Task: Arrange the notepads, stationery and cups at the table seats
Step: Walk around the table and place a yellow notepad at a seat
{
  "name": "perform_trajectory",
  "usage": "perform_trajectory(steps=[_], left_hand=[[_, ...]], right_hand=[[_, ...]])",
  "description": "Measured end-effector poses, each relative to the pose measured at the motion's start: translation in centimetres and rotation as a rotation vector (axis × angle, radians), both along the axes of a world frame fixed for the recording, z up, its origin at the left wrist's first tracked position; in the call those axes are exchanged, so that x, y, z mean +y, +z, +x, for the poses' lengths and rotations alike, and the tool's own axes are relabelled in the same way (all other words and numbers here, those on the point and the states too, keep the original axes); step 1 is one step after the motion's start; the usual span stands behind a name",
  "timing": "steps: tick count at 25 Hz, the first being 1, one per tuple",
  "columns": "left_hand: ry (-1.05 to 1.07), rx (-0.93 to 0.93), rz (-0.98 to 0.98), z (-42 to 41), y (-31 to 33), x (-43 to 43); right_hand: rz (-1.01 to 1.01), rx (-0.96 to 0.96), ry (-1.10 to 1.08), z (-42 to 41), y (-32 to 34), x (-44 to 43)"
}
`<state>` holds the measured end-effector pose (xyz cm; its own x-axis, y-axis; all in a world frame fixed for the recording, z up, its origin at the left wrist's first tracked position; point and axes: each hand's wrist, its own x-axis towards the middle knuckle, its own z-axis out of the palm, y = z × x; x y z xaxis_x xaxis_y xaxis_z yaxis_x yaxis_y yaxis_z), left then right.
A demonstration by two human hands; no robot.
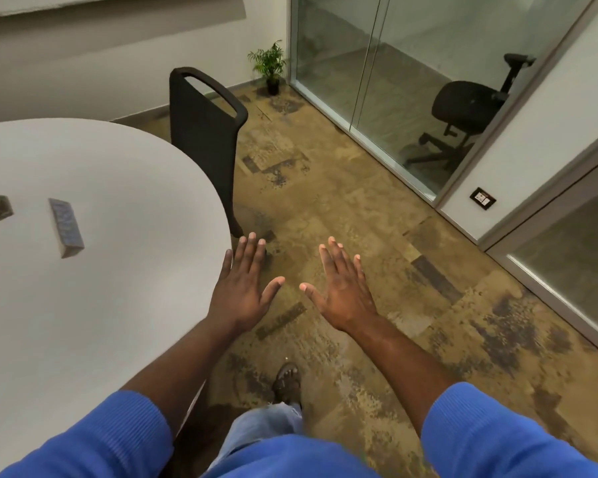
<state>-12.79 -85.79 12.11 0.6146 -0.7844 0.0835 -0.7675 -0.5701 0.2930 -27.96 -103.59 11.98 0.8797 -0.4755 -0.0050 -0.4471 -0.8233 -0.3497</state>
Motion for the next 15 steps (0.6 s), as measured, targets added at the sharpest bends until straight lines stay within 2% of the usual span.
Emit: perform_trajectory(steps=[7, 15], left_hand=[[-0.079, 0.004, -0.004, 10.2, 0.9, -13.7], [0.029, 0.007, 0.039, 21.6, -0.6, -29.3]], right_hand=[[-0.026, 0.022, -0.019, 10.6, 1.0, -12.6], [-0.052, 0.018, 0.087, 25.5, -0.9, -30.0]])
